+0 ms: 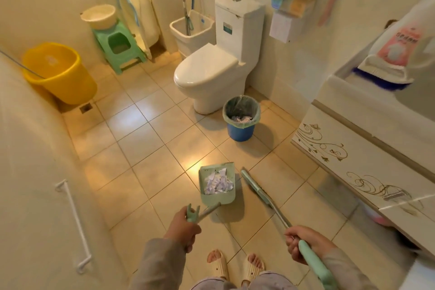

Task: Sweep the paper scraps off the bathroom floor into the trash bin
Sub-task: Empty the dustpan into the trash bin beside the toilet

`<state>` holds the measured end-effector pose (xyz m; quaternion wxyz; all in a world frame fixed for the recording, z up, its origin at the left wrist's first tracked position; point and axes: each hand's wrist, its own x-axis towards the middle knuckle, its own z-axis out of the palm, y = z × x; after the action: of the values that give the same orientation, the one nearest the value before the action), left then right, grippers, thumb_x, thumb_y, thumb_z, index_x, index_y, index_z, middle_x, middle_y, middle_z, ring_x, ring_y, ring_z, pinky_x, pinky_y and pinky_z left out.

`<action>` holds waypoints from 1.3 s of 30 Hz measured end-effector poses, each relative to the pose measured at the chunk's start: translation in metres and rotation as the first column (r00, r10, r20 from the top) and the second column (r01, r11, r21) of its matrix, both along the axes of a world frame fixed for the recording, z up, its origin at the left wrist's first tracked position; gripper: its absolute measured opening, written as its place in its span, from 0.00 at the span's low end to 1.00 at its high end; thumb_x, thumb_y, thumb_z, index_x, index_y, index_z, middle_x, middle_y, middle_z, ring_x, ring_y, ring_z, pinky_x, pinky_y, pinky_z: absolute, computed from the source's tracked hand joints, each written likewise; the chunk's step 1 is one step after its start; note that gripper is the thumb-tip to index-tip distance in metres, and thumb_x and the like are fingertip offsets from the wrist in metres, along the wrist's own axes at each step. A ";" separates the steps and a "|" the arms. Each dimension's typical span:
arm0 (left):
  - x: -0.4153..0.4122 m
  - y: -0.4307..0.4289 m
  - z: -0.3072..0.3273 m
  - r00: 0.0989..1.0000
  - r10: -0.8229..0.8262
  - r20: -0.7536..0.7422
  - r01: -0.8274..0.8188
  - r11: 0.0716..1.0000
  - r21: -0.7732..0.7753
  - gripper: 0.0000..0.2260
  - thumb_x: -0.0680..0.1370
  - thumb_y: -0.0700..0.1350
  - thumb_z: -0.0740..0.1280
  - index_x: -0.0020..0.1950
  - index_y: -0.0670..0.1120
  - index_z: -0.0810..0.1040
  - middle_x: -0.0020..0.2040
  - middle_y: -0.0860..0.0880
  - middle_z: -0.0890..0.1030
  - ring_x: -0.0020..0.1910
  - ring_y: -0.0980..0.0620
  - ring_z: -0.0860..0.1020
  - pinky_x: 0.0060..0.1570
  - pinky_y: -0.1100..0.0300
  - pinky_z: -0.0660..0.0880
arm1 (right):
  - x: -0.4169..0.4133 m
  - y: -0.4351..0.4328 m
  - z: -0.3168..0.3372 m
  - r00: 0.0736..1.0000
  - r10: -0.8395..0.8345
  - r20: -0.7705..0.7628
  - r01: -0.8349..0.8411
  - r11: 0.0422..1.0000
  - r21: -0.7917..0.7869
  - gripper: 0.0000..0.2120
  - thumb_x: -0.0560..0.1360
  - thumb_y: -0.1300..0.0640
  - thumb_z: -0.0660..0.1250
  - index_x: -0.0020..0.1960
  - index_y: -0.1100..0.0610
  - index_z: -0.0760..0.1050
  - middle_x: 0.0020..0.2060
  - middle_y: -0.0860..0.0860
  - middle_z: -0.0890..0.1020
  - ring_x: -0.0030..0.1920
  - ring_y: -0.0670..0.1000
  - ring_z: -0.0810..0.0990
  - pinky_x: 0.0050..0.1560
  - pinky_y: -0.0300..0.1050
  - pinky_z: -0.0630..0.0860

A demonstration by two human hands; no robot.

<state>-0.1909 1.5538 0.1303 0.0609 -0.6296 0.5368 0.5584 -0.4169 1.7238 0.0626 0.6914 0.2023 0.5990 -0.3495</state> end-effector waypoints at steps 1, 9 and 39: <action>0.001 -0.002 0.004 1.000 0.005 -0.010 -0.005 1.000 -0.016 0.24 0.76 0.28 0.60 0.70 0.42 0.63 0.30 0.44 0.68 0.22 0.53 0.64 0.15 0.69 0.62 | -0.002 0.000 0.000 1.000 -0.009 0.007 0.009 1.000 -0.008 0.27 0.79 0.62 0.55 0.20 0.60 0.65 0.11 0.52 0.65 0.10 0.48 0.64 0.14 0.29 0.66; 0.000 -0.017 0.023 0.979 -0.193 0.065 0.203 0.920 -0.335 0.18 0.76 0.32 0.61 0.63 0.45 0.68 0.41 0.47 0.71 0.35 0.48 0.70 0.34 0.59 0.70 | -0.014 -0.026 0.007 0.990 -0.140 -0.012 0.139 0.987 -0.078 0.21 0.78 0.64 0.53 0.27 0.62 0.67 0.13 0.53 0.68 0.11 0.49 0.66 0.13 0.32 0.66; -0.088 -0.075 -0.011 0.156 -0.423 0.893 0.972 -0.097 -0.216 0.20 0.82 0.43 0.56 0.73 0.39 0.58 0.58 0.42 0.79 0.54 0.46 0.81 0.53 0.56 0.77 | 0.016 -0.047 0.005 0.989 -0.149 -0.009 0.148 0.987 -0.058 0.11 0.76 0.67 0.53 0.35 0.61 0.64 0.16 0.54 0.68 0.12 0.48 0.65 0.14 0.31 0.65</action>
<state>-0.2787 1.4785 0.1190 0.2271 -0.2629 0.9281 -0.1336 -0.4012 1.6767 0.0678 0.6650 0.2240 0.5766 -0.4184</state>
